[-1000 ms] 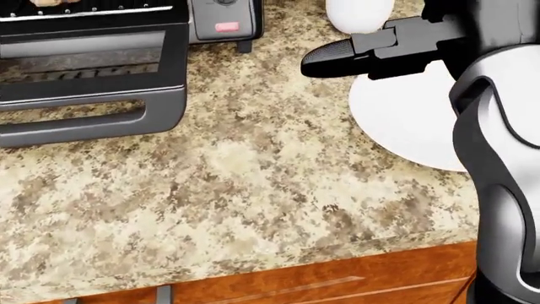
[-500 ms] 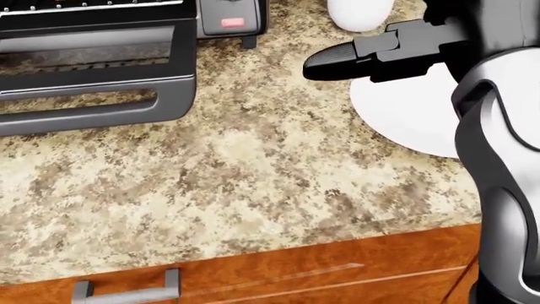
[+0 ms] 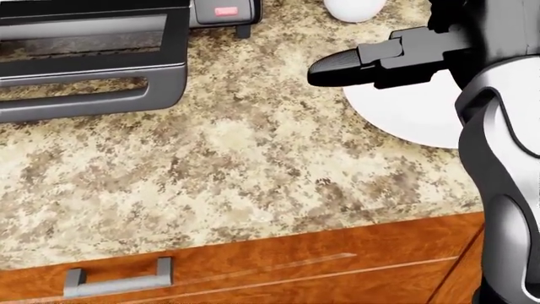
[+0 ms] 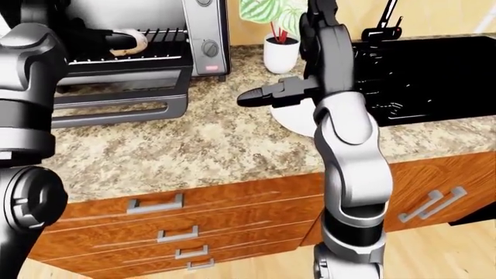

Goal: Pick the scone from the rack and place it on the plate on the counter.

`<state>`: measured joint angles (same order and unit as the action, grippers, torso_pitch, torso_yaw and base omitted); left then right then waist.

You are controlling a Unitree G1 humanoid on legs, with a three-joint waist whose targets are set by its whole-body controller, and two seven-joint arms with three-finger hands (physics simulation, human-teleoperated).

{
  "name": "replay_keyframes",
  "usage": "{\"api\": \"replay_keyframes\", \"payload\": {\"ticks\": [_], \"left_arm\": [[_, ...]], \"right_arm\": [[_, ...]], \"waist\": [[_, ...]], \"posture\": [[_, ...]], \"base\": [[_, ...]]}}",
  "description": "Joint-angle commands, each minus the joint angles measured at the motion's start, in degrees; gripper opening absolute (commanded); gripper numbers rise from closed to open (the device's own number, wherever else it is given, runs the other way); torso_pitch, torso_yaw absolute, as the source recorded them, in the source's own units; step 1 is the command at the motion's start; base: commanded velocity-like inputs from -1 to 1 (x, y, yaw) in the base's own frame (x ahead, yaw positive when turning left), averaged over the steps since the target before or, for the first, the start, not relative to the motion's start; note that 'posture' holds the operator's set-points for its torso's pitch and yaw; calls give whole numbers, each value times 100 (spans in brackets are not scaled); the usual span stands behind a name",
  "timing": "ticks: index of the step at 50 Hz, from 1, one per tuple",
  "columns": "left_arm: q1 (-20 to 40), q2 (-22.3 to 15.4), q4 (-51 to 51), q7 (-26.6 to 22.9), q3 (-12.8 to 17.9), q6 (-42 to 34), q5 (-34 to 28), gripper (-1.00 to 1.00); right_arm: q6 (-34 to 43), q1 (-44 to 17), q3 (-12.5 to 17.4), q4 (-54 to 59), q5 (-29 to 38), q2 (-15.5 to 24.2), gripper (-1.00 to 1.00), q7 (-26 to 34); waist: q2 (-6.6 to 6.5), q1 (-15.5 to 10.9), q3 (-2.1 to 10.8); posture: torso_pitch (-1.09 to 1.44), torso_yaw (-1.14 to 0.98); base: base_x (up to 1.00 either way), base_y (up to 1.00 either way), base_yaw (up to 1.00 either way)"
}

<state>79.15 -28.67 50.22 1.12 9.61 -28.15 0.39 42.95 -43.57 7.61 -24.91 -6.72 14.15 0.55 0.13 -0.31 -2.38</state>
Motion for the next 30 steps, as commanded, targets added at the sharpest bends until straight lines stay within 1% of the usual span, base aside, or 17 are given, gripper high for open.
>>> {"api": "replay_keyframes", "payload": {"ticks": [1,6,8,15,30], "left_arm": [[307,-78,-112,34,25,330,-43,100],[461,-64,235,99,13,506,-101,100],[530,-44,352,198,66,527,-61,100],[730,6,723,320,-11,630,-117,100],[879,148,1039,327,-61,679,-241,100]], "right_arm": [[-142,-174,55,-157,13,46,100,-10],[-135,-178,50,-162,31,59,100,3],[-132,-165,69,-171,22,54,100,4],[-88,-172,103,-213,-8,79,100,13],[-98,-83,123,-273,-50,100,100,-21]], "waist": [[-16,0,184],[-9,6,194],[-7,9,197],[-6,14,207],[2,29,200]], "posture": [[0,0],[0,0],[0,0],[0,0],[0,0]], "base": [[0,0,0],[0,0,0],[0,0,0],[0,0,0],[0,0,0]]}}
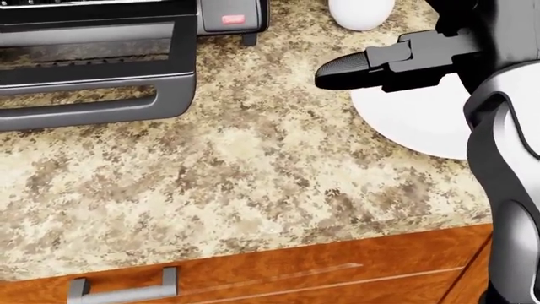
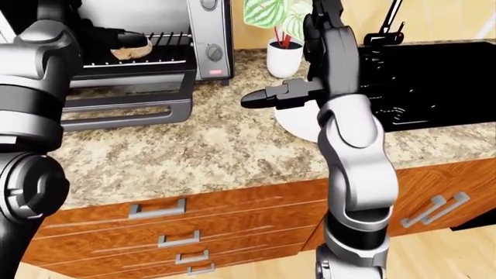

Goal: Pick the scone from the rack and place it on the plate on the counter.

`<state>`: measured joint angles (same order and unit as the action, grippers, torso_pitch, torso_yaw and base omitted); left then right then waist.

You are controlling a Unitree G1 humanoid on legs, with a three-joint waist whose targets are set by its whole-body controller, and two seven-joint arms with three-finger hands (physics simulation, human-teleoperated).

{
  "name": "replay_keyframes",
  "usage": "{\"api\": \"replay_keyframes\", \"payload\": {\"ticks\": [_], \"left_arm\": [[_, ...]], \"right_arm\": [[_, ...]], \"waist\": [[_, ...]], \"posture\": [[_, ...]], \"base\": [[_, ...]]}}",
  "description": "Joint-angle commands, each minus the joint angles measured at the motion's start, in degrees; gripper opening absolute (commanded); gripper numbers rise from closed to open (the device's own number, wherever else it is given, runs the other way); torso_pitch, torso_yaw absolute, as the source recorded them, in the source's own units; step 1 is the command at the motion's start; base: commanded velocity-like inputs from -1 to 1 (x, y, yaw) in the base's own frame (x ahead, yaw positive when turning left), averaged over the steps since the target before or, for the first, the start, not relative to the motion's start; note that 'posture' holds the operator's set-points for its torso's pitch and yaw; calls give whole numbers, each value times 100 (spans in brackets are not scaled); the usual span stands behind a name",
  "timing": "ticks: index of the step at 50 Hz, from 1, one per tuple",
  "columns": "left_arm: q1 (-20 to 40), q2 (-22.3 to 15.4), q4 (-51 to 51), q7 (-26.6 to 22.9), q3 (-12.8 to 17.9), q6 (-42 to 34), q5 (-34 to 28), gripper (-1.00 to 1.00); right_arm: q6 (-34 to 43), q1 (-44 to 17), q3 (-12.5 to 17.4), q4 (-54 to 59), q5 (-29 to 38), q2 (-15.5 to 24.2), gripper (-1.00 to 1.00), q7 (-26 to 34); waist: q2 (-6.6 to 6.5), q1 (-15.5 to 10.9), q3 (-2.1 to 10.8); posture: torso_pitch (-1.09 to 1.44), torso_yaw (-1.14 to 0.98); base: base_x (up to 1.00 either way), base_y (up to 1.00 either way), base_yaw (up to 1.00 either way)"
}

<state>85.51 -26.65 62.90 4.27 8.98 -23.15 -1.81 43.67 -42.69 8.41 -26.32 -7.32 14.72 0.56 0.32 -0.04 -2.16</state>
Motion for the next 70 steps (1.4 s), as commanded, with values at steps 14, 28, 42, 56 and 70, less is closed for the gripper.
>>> {"api": "replay_keyframes", "payload": {"ticks": [14,28,42,56,70], "left_arm": [[155,35,-210,-19,-18,191,-74,100],[141,96,-85,-26,-10,249,-66,100],[131,118,-13,-90,-8,251,-43,55],[36,146,-57,-188,-135,182,-281,14],[17,163,-100,-362,-167,172,-680,-31]], "right_arm": [[-204,-48,46,-192,19,40,100,-30],[-192,-8,72,-245,15,39,100,-32],[-142,-34,103,-274,-34,85,100,-38],[-112,64,143,-403,-90,117,100,-60],[-100,97,143,-449,-112,116,100,-91]], "waist": [[-11,-1,172],[2,-14,176],[7,-20,186],[6,-26,196],[1,-15,215]], "posture": [[0,0],[0,0],[0,0],[0,0],[0,0]], "base": [[0,0,0],[0,0,0],[0,0,0],[0,0,0],[0,0,0]]}}
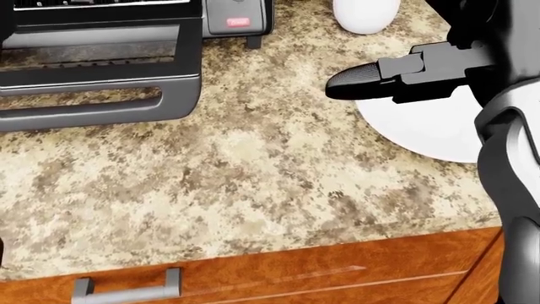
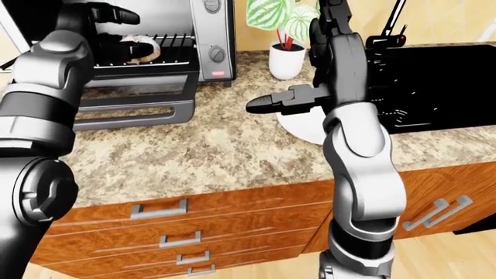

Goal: Pick the scone from the rack and place it on the plate on the counter.

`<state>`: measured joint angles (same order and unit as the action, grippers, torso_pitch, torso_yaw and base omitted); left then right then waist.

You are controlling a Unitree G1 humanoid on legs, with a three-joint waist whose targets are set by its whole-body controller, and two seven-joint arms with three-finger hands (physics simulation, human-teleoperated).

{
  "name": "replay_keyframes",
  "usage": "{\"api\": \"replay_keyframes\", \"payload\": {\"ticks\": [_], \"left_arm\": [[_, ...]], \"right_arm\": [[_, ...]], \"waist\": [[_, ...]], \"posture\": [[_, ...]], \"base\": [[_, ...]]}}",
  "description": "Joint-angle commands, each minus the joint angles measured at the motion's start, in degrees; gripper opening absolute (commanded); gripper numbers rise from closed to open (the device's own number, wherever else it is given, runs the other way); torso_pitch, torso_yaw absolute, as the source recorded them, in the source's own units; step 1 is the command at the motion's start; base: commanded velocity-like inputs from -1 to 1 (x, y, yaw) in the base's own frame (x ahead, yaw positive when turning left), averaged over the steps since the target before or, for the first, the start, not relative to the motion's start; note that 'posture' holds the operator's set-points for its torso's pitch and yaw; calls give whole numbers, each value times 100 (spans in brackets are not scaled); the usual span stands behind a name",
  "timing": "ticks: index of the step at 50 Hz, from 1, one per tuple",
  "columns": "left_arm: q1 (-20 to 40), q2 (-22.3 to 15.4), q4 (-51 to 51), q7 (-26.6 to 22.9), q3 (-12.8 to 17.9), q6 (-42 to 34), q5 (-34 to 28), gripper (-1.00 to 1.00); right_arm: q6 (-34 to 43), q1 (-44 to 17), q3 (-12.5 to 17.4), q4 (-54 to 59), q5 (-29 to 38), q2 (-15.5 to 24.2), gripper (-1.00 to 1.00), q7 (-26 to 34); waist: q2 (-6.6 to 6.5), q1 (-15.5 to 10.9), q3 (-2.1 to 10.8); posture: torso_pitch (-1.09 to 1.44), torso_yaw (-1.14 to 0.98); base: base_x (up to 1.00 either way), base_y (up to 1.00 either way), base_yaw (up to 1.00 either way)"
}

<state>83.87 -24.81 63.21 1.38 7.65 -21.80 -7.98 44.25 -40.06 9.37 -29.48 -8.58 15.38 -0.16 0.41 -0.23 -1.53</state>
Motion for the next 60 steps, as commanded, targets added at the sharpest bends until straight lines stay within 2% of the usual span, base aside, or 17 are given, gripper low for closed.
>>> {"api": "replay_keyframes", "payload": {"ticks": [1,4,7,22,39,47,60], "left_arm": [[204,-34,-137,-66,-34,24,-86,-45],[253,-39,-149,-87,-38,13,-139,-85],[289,-48,-184,-104,-30,1,-166,-100],[342,-71,-581,-125,17,-165,-114,-100],[-61,-33,-3062,-544,-27,-1689,22,-100],[-238,292,-4484,-846,-165,-2572,-71,-100],[-56,876,-4785,-819,-238,-2632,47,-100]], "right_arm": [[-161,-171,41,-127,16,51,100,-18],[-167,-195,41,-104,16,50,100,-23],[-166,-219,40,-90,12,53,100,-22],[-185,-183,39,-104,-5,49,100,-33],[-146,-241,16,-107,47,36,100,-42],[39,-362,100,-208,12,159,100,-54],[400,-415,369,-513,-192,455,100,-141]], "waist": [[-9,6,152],[-11,12,150],[-10,17,145],[-2,29,104],[0,17,45],[22,-5,16],[83,-33,-1]], "posture": [[0,0],[0,0],[0,0],[0,0],[0,0],[0,0],[0,0]], "base": [[0,0,0],[0,0,0],[0,0,0],[0,0,0],[0,0,0],[0,0,0],[0,0,0]]}}
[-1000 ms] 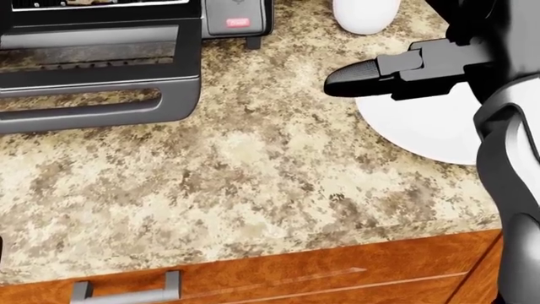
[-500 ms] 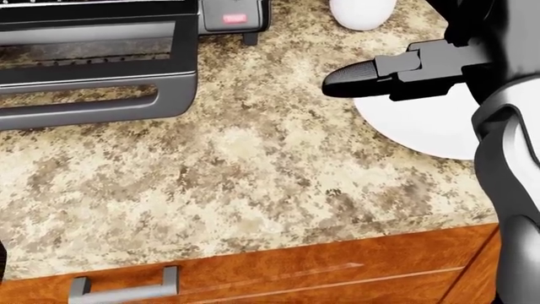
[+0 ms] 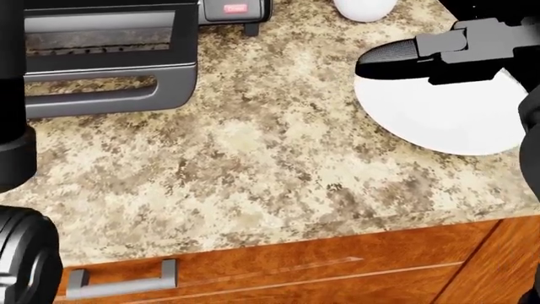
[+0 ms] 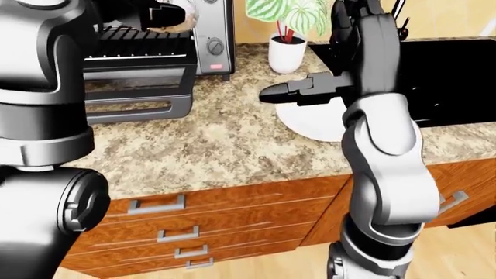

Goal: Pick the scone from the rack and place it on the plate on the counter.

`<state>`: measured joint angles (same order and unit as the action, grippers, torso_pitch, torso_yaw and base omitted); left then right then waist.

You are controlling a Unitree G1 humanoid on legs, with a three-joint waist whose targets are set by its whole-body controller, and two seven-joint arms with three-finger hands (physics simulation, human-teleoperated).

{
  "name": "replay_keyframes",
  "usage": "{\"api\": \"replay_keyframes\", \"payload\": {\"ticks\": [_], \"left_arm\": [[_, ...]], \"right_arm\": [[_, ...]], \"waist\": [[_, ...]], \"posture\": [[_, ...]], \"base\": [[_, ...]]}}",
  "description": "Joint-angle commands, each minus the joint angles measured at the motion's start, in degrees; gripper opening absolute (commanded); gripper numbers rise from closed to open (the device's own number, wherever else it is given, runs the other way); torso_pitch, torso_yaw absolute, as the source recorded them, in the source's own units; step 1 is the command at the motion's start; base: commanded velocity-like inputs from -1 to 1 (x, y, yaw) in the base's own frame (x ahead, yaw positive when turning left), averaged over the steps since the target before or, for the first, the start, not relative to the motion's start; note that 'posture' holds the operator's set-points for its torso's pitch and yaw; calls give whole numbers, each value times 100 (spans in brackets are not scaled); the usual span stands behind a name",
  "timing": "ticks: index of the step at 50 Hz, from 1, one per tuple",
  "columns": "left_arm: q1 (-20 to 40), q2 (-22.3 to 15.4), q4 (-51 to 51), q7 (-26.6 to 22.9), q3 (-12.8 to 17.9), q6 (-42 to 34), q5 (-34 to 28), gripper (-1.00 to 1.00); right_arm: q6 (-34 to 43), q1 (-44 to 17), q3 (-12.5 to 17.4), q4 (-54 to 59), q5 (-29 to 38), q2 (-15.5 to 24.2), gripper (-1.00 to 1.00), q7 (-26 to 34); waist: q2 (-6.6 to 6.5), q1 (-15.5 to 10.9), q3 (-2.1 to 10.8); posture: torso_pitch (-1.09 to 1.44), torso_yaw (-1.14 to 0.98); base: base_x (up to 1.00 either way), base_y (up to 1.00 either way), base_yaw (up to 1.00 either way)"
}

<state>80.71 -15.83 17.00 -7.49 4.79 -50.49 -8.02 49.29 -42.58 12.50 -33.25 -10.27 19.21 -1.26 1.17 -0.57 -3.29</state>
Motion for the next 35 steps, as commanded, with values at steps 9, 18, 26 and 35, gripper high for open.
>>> {"api": "replay_keyframes", "payload": {"ticks": [9,18,26,35], "left_arm": [[442,279,254,281,3,651,344,-100],[662,396,727,304,-110,1022,429,-100],[730,486,989,233,-184,1279,399,-100],[856,646,1293,63,-228,1508,281,-100]], "right_arm": [[243,-76,382,-505,-297,364,100,-146],[692,14,859,-928,-790,799,100,-330],[803,45,1068,-1001,-1166,1125,100,-592],[871,130,1255,-1089,-1584,1389,100,-825]], "waist": [[61,-17,180],[107,-27,167],[146,-35,148],[199,10,133]], "posture": [[0,0],[0,0],[0,0],[0,-4]], "base": [[0,0,0],[0,0,0],[0,0,0],[0,0,0]]}}
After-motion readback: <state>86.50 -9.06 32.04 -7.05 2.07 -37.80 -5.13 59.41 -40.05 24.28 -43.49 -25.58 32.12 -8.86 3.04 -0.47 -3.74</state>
